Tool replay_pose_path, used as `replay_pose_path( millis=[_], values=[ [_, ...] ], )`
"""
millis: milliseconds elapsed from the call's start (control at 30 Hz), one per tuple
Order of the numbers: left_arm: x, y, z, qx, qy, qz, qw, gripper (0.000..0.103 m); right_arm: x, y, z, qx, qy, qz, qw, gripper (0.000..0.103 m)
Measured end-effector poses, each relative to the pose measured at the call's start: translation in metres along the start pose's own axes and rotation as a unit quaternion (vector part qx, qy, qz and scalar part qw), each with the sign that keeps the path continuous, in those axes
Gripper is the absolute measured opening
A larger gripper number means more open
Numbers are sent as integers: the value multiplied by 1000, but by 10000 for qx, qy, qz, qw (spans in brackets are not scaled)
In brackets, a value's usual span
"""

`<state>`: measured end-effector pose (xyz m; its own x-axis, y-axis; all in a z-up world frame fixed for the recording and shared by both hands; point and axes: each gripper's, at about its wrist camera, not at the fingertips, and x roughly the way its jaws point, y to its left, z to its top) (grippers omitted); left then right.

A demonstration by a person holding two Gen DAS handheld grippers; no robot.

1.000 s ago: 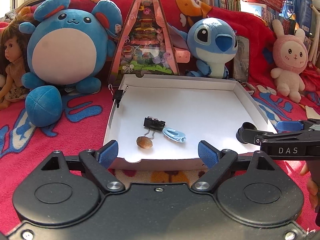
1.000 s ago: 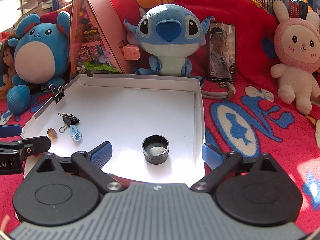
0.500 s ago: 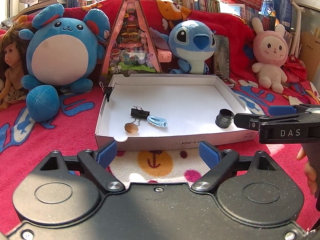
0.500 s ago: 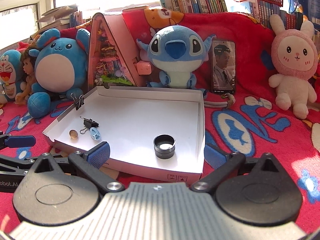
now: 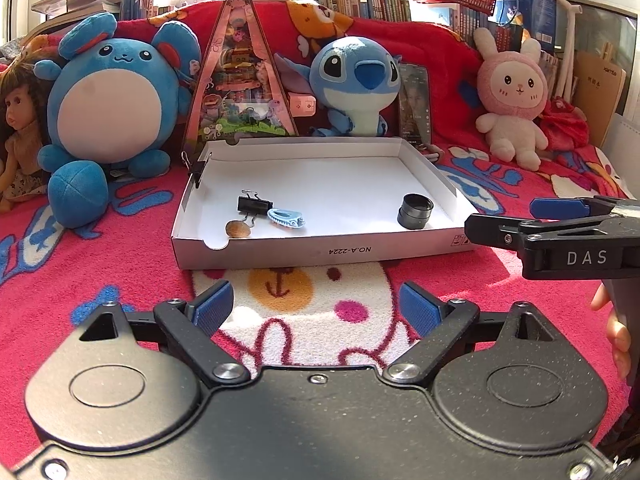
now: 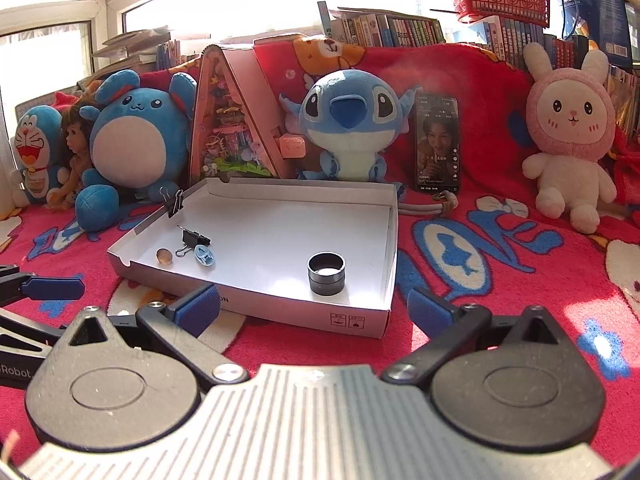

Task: Organize rigid objects
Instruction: 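Move both open tools back to the objects on the blanket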

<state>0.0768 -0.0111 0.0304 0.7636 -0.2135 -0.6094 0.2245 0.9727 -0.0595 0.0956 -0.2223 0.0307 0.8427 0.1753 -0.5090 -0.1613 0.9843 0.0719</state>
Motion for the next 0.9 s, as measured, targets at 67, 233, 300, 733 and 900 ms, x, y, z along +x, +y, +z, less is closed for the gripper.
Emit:
replay_pose_path(
  millis=[67, 233, 300, 733, 900],
  values=[
    [-2, -1, -3, 12, -5, -5, 10000, 90, -5, 0, -3, -21, -45, 5, 10000, 103],
    [-8, -4, -13, -15, -25, 0, 10000, 90, -14, 0, -14, -132, -162, -8, 9998, 103],
    [-9, -5, -17, 2, -8, -19, 10000, 90, -16, 0, -19, -209, -195, -41, 9996, 103],
    [-24, -17, -48, 293, -23, -14, 9996, 90, -32, 9, -50, -441, -277, 94, 9986, 103],
    [-31, -24, -61, 524, 4, -65, 9986, 90, -40, 14, -61, -593, -322, 143, 9976, 103]
  ],
)
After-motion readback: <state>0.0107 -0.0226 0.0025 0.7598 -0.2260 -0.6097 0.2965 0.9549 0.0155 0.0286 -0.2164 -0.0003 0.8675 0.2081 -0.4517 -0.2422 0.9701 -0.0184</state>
